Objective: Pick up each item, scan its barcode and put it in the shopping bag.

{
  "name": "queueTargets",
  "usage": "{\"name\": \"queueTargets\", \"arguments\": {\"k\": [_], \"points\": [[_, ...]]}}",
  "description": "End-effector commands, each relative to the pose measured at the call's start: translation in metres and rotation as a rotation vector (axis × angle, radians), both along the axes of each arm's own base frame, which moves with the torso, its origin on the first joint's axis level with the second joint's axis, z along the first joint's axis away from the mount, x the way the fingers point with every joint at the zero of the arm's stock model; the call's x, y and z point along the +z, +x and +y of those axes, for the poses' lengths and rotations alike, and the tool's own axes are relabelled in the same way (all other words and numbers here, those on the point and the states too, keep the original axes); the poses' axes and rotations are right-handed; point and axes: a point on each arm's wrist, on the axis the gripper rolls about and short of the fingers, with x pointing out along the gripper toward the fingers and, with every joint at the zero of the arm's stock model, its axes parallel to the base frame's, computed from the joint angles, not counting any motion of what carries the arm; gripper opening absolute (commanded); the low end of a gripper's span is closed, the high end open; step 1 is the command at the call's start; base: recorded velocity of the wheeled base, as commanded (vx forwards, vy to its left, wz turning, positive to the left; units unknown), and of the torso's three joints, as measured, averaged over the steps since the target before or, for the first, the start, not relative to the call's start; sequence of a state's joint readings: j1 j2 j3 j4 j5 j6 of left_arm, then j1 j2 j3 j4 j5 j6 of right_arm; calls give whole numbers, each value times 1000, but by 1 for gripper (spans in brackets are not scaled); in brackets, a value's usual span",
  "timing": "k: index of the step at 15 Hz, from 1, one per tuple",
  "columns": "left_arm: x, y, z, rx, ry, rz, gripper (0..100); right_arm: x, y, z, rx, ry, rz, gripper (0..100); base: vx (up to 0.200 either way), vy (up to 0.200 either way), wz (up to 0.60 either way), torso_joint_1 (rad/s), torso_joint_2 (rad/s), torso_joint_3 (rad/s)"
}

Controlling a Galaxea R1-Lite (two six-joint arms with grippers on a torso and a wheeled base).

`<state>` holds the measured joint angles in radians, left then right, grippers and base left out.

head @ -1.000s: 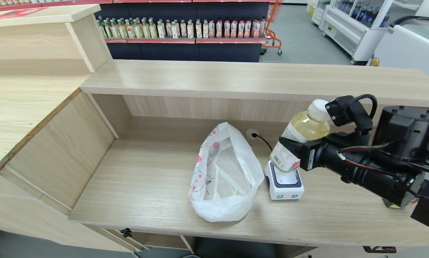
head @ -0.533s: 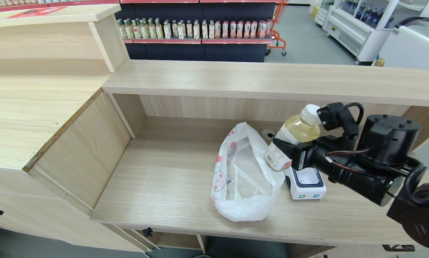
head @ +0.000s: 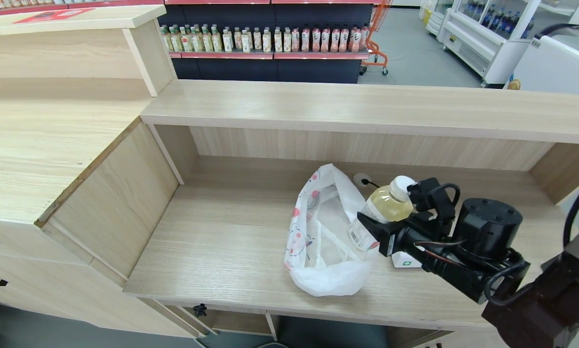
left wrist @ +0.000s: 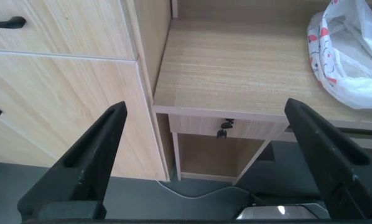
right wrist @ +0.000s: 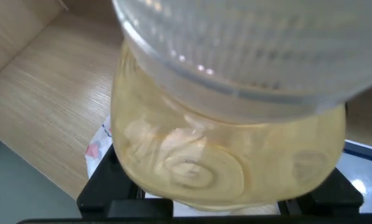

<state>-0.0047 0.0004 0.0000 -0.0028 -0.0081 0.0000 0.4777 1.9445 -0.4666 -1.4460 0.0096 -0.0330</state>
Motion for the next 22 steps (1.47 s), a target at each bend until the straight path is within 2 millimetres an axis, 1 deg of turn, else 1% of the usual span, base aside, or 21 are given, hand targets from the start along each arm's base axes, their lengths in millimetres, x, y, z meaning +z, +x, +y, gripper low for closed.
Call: {"name": "queueTargets", "arguments": {"k": [1, 3, 4, 5, 8, 10, 12, 14, 15, 21, 22], "points": [[0, 0, 0, -1, 0, 1, 100, -32, 10, 3, 14, -72, 26, 0, 0, 0, 0, 0, 0, 0], [0, 0, 0, 0, 0, -1, 100, -42, 13, 5, 31, -86, 16, 0, 0, 0, 0, 0, 0, 0], [0, 0, 0, 0, 0, 1, 100, -51, 17, 4, 29, -120, 24, 0, 0, 0, 0, 0, 0, 0], [0, 0, 0, 0, 0, 1, 100, -54, 23, 3, 24, -129, 21, 0, 0, 0, 0, 0, 0, 0], [0, 0, 0, 0, 0, 1, 100, -59, 41, 7, 50, -116, -4, 0, 0, 0, 0, 0, 0, 0], [0, 0, 0, 0, 0, 1, 100, -64, 46, 10, 71, -113, -3, 0, 0, 0, 0, 0, 0, 0], [0, 0, 0, 0, 0, -1, 100, -72, 46, 10, 76, -124, 20, 0, 0, 0, 0, 0, 0, 0], [0, 0, 0, 0, 0, 1, 100, -76, 47, 10, 76, -129, 28, 0, 0, 0, 0, 0, 0, 0], [0, 0, 0, 0, 0, 1, 100, -83, 48, 10, 74, -144, 44, 0, 0, 0, 0, 0, 0, 0], [0, 0, 0, -1, 0, -1, 100, -91, 48, 11, 85, -189, 45, 0, 0, 0, 0, 0, 0, 0], [0, 0, 0, 0, 0, -1, 100, -90, 48, 12, 86, -185, 39, 100, 0, 0, 0, 0, 0, 0]]}}
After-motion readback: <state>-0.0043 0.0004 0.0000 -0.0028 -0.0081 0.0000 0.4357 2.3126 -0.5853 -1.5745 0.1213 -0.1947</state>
